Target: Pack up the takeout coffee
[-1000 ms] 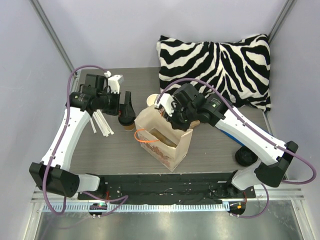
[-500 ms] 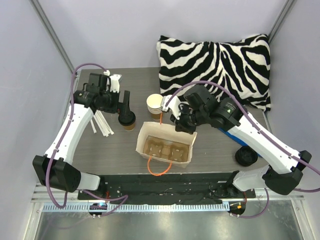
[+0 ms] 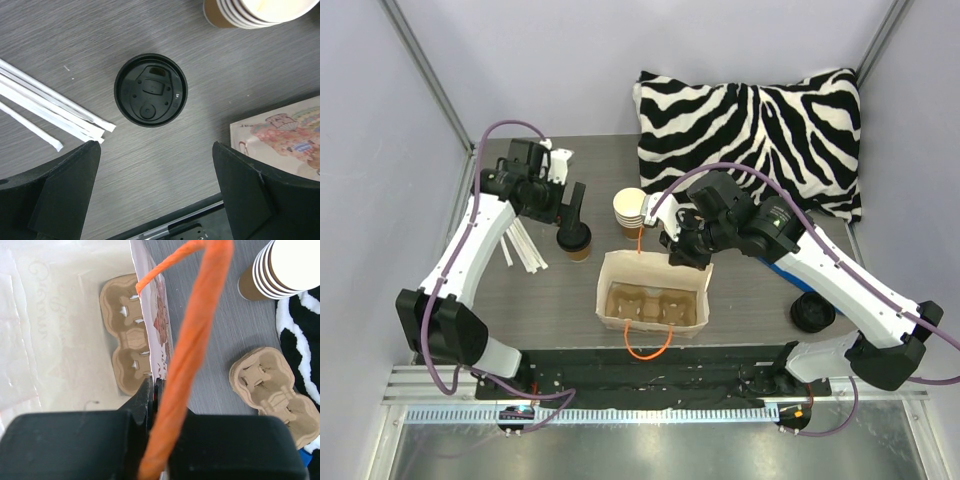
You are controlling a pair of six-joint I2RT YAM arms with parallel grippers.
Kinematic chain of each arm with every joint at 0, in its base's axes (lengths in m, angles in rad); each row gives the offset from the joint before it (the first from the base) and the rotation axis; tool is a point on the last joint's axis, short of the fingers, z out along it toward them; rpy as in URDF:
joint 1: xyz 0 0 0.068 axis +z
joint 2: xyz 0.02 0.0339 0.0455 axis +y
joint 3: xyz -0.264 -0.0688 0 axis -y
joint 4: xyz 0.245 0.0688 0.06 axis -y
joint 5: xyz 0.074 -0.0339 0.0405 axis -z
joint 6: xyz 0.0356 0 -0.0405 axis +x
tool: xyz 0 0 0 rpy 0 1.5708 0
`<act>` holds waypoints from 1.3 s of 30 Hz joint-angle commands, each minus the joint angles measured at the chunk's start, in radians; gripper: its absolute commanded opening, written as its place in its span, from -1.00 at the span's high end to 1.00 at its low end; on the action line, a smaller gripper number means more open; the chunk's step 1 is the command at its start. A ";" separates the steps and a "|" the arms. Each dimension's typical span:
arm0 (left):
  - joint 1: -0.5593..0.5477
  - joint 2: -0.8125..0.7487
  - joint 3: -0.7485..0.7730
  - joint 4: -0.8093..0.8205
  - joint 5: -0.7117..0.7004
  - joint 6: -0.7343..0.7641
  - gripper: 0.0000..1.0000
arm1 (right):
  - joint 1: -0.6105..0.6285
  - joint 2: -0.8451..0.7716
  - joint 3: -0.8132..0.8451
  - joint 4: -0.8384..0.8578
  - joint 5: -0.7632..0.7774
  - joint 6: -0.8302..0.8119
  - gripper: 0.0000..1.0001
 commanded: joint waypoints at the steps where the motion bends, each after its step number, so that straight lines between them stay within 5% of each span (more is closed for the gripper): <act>1: -0.035 0.034 0.052 0.007 -0.067 0.043 -0.93 | 0.000 -0.005 0.023 0.049 -0.012 -0.004 0.98; 7: -0.075 0.095 0.054 0.007 -0.101 0.041 -0.74 | 0.000 -0.006 0.015 0.047 -0.009 -0.012 0.98; 39: -0.106 0.227 -0.040 0.139 -0.127 0.054 -0.82 | 0.000 -0.008 -0.009 0.044 -0.012 -0.029 0.99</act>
